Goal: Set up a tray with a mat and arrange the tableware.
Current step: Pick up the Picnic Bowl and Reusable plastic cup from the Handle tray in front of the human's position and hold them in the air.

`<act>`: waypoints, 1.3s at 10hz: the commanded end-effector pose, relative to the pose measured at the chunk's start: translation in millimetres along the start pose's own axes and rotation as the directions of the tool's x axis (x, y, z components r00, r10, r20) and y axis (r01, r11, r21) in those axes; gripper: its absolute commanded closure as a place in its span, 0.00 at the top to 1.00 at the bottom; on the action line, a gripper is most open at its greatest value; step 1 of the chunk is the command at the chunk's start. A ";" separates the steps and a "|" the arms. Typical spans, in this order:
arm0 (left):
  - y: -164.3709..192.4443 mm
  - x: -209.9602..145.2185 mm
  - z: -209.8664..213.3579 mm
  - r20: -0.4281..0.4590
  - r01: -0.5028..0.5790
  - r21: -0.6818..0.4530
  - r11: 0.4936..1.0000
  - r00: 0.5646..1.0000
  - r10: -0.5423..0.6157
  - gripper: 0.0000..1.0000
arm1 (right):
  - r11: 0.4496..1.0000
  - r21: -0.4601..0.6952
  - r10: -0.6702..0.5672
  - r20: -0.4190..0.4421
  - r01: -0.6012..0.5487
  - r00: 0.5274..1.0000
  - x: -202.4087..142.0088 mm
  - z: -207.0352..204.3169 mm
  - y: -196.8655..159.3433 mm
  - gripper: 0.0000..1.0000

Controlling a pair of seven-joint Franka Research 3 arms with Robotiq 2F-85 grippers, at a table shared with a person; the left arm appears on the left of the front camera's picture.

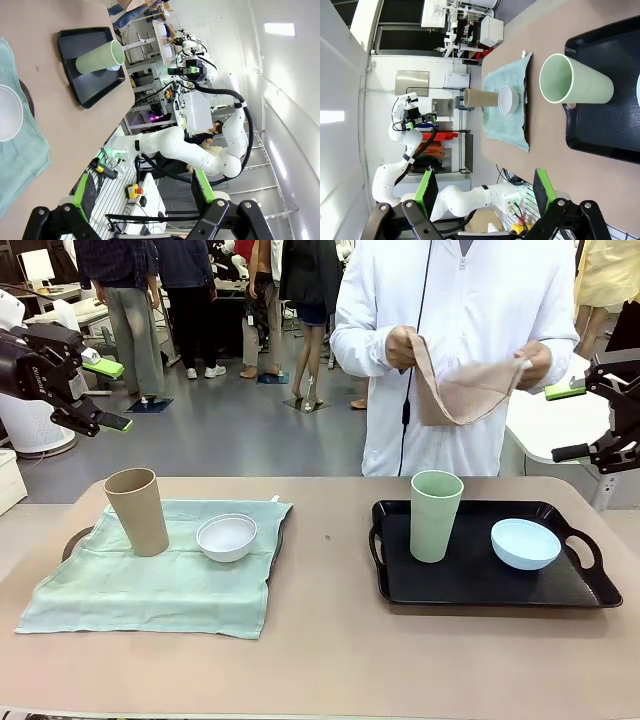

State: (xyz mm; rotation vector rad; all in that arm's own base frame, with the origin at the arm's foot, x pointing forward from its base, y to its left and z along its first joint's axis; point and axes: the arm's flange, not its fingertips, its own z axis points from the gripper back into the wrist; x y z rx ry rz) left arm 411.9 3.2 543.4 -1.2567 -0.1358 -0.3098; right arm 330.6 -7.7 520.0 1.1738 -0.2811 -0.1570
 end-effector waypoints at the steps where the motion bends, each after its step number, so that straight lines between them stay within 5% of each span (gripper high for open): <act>1: -0.9 -1.6 2.0 -0.001 0.017 0.000 1.000 1.000 -0.017 1.00 | 1.000 0.020 0.002 -0.001 -0.002 1.000 0.5 -1.2 1.2 1.00; 13: -0.9 -1.6 2.0 -0.001 0.017 0.000 1.000 1.000 -0.017 1.00 | 1.000 0.020 0.002 -0.001 -0.002 1.000 0.5 -1.2 1.2 1.00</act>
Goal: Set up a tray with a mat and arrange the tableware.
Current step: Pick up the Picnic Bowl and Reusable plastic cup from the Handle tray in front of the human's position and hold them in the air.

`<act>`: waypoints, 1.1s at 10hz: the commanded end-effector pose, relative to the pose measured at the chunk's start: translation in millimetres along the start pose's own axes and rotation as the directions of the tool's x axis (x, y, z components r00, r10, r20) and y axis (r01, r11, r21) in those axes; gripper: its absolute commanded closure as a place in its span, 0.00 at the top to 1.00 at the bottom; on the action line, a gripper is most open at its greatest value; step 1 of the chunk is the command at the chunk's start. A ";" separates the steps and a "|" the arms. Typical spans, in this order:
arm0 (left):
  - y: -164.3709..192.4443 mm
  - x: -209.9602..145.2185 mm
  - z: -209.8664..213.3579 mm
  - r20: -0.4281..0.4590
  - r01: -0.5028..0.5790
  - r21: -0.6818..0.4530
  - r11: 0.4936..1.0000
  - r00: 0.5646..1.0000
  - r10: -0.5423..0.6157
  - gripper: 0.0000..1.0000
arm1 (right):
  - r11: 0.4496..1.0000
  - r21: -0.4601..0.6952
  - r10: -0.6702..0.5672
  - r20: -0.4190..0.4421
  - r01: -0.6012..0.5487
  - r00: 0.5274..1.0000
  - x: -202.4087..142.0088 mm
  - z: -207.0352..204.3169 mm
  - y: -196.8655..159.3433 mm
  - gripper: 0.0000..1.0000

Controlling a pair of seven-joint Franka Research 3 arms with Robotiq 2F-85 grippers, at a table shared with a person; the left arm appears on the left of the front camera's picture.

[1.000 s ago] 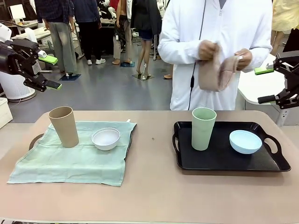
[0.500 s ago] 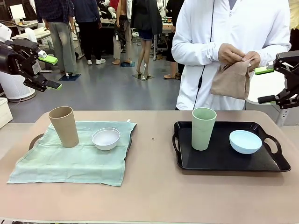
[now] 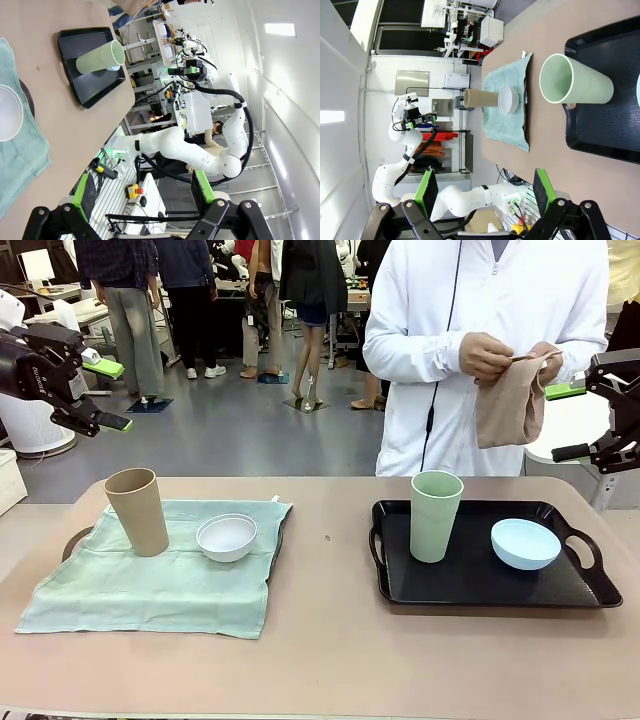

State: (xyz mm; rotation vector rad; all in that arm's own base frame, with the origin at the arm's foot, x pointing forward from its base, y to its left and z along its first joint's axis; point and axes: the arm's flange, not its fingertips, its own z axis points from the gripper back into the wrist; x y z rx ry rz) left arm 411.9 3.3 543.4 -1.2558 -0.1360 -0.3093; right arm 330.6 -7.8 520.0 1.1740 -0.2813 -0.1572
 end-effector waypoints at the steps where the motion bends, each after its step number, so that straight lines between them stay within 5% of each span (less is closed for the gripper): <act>1: -1.0 -1.6 2.0 -0.002 0.017 -0.001 1.000 1.000 -0.017 1.00 | 1.000 0.020 0.002 -0.001 -0.002 1.000 0.5 -1.3 1.3 1.00; 11: -1.0 -1.6 2.0 -0.002 0.017 -0.001 1.000 1.000 -0.017 1.00 | 1.000 0.000 0.000 0.000 0.000 1.000 0.0 0.0 0.0 1.00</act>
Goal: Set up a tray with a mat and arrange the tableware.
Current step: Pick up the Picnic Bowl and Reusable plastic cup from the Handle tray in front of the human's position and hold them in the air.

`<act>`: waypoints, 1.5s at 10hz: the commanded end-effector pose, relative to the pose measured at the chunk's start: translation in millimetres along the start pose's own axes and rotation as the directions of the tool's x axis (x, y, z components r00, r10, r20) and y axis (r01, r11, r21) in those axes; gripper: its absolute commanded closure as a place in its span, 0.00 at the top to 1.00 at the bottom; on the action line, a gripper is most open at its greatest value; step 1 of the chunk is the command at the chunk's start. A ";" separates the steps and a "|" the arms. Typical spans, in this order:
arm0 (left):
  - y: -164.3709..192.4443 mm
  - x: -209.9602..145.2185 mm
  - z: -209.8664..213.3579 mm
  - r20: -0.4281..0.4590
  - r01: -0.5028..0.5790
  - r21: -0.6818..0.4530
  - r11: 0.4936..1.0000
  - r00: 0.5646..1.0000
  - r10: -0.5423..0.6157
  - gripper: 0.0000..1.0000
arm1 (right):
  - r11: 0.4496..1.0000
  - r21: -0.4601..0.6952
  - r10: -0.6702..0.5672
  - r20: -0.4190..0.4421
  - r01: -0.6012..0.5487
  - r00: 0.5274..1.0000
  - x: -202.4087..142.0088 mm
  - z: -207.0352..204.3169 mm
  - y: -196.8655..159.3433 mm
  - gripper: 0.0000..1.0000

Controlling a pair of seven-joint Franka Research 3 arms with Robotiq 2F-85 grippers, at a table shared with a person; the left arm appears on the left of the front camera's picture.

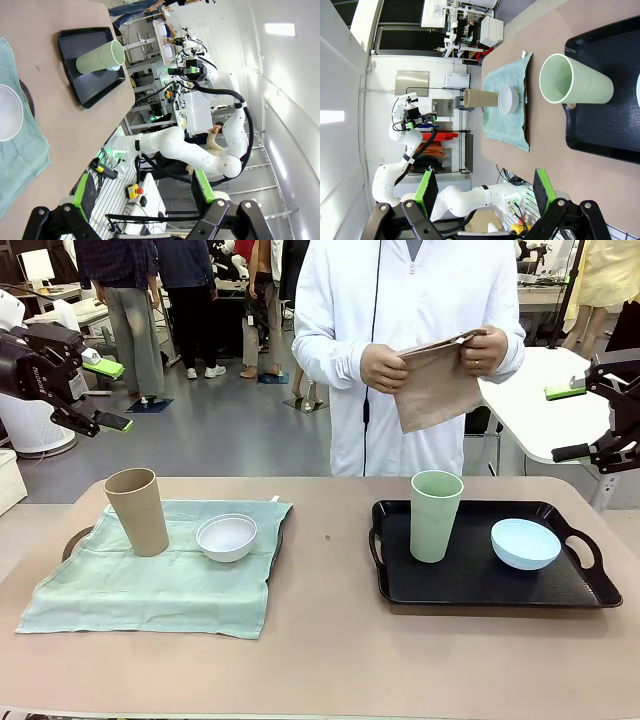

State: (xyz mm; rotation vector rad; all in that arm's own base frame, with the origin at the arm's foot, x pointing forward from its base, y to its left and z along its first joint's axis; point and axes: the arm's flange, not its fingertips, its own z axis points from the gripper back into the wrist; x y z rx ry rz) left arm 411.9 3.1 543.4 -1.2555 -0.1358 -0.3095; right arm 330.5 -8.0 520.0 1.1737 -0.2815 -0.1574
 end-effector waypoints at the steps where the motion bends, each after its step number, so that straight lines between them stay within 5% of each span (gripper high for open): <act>1: 0.0 0.0 0.0 0.000 0.000 0.000 1.000 1.000 0.000 1.00 | 0.991 -0.084 0.107 0.005 -0.106 0.994 3.6 -4.5 9.6 1.00; 4: -53.4 35.1 -63.2 -0.100 0.294 0.283 0.913 0.956 -0.277 1.00 | 0.905 -0.337 0.253 -0.067 -0.261 0.965 6.4 9.8 22.6 1.00; 5: -80.2 41.2 -88.5 -0.196 0.444 0.366 0.818 0.896 -0.399 1.00 | 0.812 -0.439 0.345 -0.171 -0.385 0.923 7.2 25.6 28.0 1.00; 6: -98.0 47.0 -117.9 -0.342 0.627 0.417 0.658 0.779 -0.526 1.00 | 0.655 -0.564 0.406 -0.298 -0.503 0.864 9.9 38.5 30.3 1.00; 8: -103.2 43.0 -194.4 -0.601 0.856 0.478 0.197 0.483 -0.637 1.00 | 0.411 -0.681 0.428 -0.442 -0.606 0.788 17.3 48.0 31.5 1.00; 9: -89.4 30.3 -240.8 -0.710 0.919 0.395 0.016 0.316 -0.629 1.00 | 0.380 -0.646 0.420 -0.518 -0.662 0.745 16.4 33.7 30.6 1.00; 10: -128.0 41.3 -174.4 -0.454 0.680 0.373 0.632 0.727 -0.514 1.00 | 0.577 -0.634 0.370 -0.360 -0.515 0.857 13.2 49.6 35.4 1.00; 12: -128.0 41.3 -174.4 -0.454 0.680 0.373 0.632 0.727 -0.514 1.00 | 0.577 -0.634 0.370 -0.360 -0.515 0.857 13.2 49.6 35.4 1.00; 13: -119.6 35.9 -212.1 -0.535 0.756 0.369 0.541 0.649 -0.541 1.00 | 0.499 -0.650 0.380 -0.430 -0.573 0.819 14.9 48.2 36.0 1.00; 15: -104.9 61.3 -226.1 -0.616 0.883 0.258 0.392 0.463 -0.637 1.00 | 0.312 -0.559 0.380 -0.668 -0.768 0.640 53.0 18.2 23.4 1.00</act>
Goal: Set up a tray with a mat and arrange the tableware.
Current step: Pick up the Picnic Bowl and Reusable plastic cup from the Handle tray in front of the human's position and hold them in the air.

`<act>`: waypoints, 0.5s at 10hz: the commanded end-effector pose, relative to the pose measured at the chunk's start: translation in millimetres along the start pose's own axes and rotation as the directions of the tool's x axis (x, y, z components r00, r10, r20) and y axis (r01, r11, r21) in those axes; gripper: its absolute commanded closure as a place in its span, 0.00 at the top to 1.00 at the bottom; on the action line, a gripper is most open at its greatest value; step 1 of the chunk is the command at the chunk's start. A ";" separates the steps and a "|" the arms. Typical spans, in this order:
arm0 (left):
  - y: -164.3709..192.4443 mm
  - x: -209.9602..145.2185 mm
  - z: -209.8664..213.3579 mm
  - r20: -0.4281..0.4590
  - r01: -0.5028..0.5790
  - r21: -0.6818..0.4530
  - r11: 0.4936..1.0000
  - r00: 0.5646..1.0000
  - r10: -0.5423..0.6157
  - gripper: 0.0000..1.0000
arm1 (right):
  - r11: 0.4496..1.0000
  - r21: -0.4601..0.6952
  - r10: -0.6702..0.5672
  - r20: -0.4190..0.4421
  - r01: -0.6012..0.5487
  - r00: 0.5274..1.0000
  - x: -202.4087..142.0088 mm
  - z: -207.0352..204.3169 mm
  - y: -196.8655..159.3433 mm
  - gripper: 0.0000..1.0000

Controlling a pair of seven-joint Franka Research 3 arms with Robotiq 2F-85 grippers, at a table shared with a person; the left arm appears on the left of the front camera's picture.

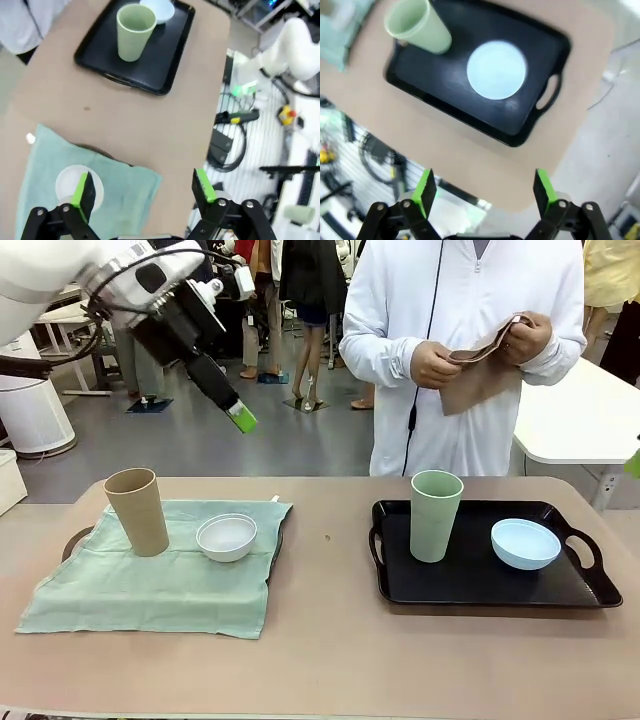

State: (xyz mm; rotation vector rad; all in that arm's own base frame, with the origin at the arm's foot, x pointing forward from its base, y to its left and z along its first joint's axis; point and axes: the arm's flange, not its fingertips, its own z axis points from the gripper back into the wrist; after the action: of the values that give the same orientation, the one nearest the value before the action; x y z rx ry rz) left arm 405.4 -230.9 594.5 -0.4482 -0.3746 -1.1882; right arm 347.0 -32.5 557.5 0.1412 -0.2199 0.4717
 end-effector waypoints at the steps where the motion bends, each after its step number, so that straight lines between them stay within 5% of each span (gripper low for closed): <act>1: 21.4 34.1 -40.2 0.001 0.252 0.059 0.966 0.968 -0.252 1.00 | 0.971 -0.083 0.217 -0.069 -0.223 0.974 41.1 -14.7 -7.1 1.00; 3: 43.3 71.5 -88.2 -0.075 0.480 0.135 0.867 0.877 -0.474 1.00 | 0.945 -0.096 0.300 -0.116 -0.311 0.947 64.4 -33.8 -3.2 1.00; 4: 46.5 89.6 -114.1 -0.061 0.565 0.028 0.825 0.824 -0.563 1.00 | 0.938 -0.070 0.329 -0.137 -0.341 0.934 71.8 -44.0 0.9 1.00; 5: 45.5 100.8 -132.1 -0.007 0.551 -0.108 0.827 0.832 -0.555 1.00 | 0.955 -0.083 0.270 -0.160 -0.285 0.950 75.5 -49.4 7.0 1.00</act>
State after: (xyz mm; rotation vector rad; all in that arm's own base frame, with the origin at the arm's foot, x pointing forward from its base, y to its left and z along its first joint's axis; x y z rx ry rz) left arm 474.6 -360.6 520.2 -0.2923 -0.4876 -1.7417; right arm 415.8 17.5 526.0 -0.0130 -0.1325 0.7779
